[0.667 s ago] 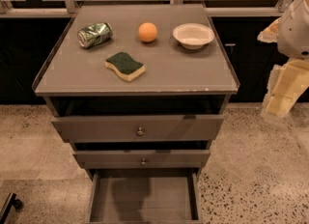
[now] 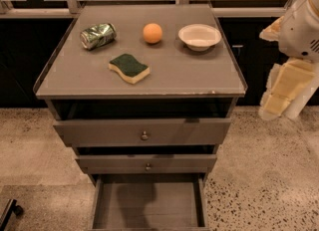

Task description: Place sponge into bottom drawer

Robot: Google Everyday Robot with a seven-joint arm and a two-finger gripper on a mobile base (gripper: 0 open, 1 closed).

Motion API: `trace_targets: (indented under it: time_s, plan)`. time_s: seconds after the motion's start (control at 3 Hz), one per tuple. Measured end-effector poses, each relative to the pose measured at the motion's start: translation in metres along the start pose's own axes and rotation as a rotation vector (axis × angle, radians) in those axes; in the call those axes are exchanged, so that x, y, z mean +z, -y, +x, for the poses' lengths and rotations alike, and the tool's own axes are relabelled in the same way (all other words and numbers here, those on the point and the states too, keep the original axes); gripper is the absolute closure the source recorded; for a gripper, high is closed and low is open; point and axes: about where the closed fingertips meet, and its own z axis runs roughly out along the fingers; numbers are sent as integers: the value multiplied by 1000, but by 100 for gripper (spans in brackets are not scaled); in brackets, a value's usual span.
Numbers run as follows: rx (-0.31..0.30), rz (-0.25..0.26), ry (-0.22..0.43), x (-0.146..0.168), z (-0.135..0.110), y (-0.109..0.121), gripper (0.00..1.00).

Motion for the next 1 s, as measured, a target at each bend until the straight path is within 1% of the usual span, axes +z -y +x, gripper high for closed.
trace_targets:
  time_s: [0.33, 0.67, 1.0]
  plan:
    - [4, 10, 123, 29, -36, 30, 0]
    - [-10, -20, 256, 63, -84, 62, 0]
    - [-9, -18, 256, 62, -84, 61, 0]
